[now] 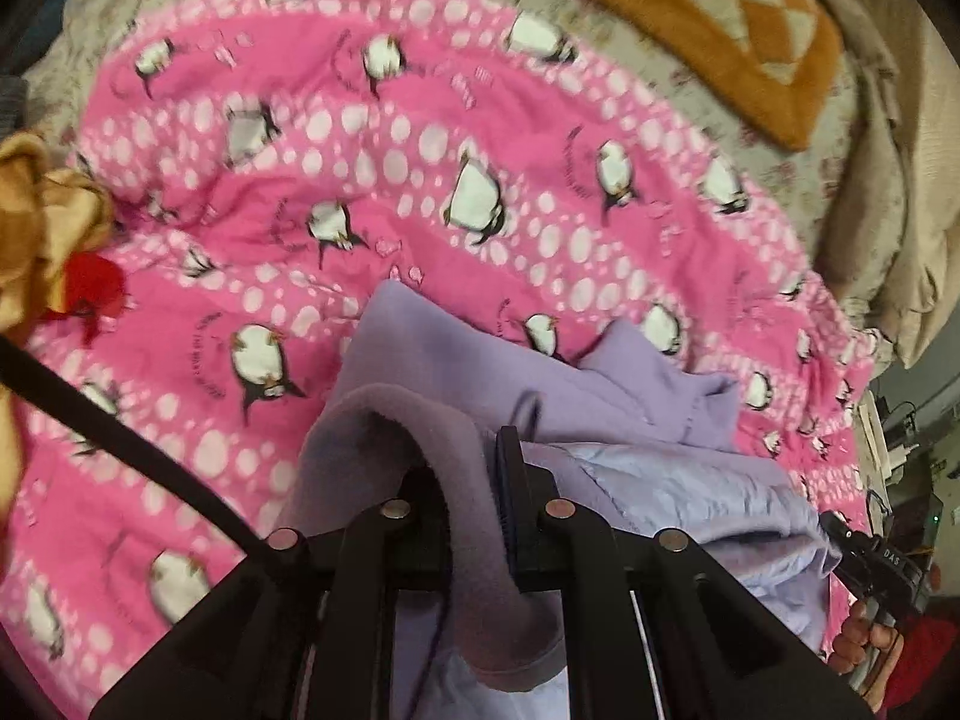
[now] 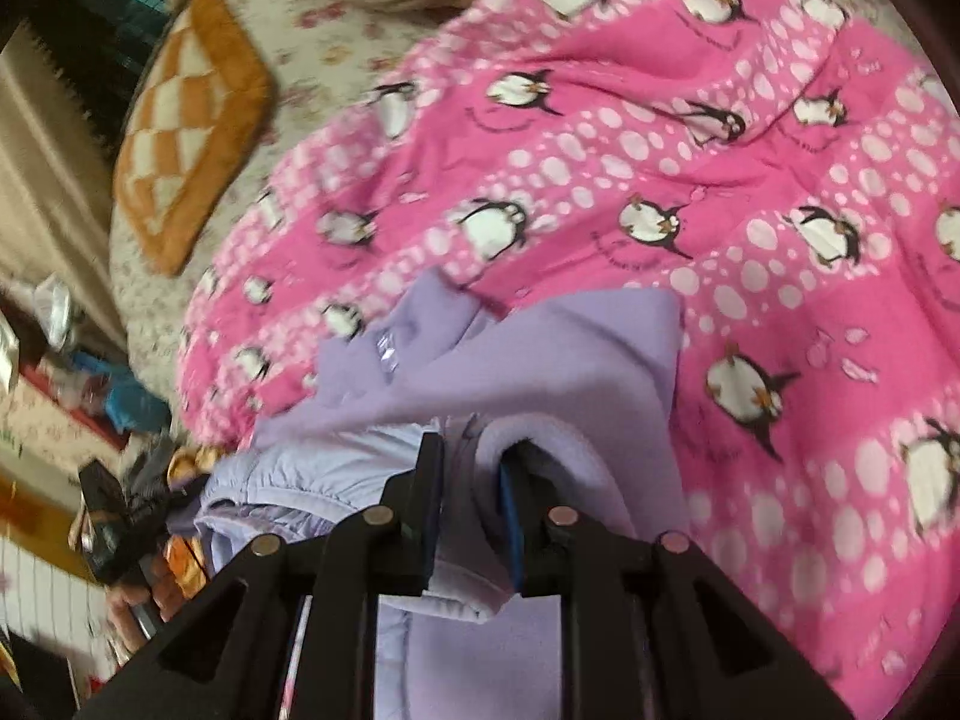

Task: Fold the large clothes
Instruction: 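Fold the hem up toward the collar with both tools and release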

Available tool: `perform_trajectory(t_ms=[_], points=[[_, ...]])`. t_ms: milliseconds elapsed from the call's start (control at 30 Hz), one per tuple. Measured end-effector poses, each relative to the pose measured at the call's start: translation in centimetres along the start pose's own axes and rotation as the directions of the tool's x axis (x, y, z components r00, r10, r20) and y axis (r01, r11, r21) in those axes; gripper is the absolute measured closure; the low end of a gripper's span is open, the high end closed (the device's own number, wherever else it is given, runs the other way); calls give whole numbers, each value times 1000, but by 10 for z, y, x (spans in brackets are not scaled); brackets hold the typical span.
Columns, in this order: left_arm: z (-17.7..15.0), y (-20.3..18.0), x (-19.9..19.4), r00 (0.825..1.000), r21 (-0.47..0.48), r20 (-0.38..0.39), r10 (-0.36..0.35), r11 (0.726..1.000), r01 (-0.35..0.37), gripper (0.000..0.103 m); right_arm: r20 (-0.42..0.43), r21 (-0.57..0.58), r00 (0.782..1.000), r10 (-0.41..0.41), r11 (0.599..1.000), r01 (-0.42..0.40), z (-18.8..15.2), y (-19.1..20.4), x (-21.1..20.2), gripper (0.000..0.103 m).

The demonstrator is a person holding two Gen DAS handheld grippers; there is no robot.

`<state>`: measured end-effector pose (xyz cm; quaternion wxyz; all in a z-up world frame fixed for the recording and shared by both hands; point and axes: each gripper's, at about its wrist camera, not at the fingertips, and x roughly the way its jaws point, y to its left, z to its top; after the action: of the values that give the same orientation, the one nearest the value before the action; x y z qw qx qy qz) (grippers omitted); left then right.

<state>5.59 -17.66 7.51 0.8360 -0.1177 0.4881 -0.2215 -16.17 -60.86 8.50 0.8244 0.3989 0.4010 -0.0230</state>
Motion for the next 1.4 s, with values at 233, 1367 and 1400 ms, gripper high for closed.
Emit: perform_trajectory(t_ms=[233,1367,1400], points=[[6,12,-36,994,-13,71,-87,996,88,76,119,-35,991,-65,997,70,4,-3,-23,50],[-44,47,-33,995,-20,22,102,995,-102,71,32,-332,902,-431,847,416,-32,32,27,49],[-53,52,-35,995,-34,6,100,994,-100,71,-1,-329,889,-458,839,433,-32,22,38,49]])
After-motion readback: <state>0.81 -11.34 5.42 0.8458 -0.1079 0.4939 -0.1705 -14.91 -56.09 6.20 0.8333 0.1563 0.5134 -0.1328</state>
